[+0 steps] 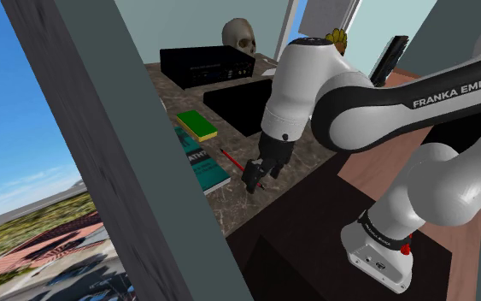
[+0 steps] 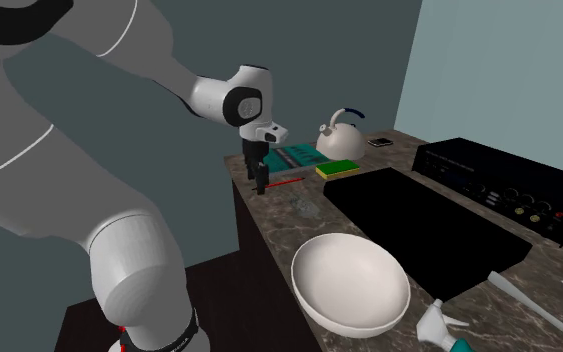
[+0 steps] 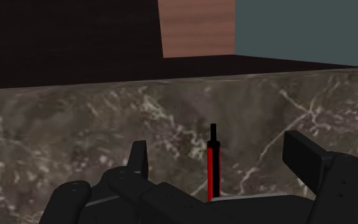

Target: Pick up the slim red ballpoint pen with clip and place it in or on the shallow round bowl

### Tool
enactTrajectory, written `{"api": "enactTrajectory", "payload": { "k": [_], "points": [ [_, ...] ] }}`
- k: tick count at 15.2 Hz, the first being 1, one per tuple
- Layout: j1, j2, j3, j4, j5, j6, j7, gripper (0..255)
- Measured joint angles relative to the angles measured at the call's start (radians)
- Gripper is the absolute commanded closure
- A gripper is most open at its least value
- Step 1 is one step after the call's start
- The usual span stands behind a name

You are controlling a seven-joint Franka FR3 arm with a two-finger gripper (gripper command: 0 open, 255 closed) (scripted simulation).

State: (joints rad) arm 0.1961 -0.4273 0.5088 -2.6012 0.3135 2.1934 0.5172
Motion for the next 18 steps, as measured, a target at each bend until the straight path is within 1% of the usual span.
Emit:
{"api": "enactTrajectory", "payload": {
  "k": [6,7,18],
  "points": [
    [-0.001,0.007,0.003,-0.004,0.000,0.011,0.001,0],
    [-0.001,0.007,0.003,-0.004,0.000,0.011,0.001,255],
    [-0.001,-0.001,-0.002,0.001,-0.002,0.002,0.001,255]
  ]
}}
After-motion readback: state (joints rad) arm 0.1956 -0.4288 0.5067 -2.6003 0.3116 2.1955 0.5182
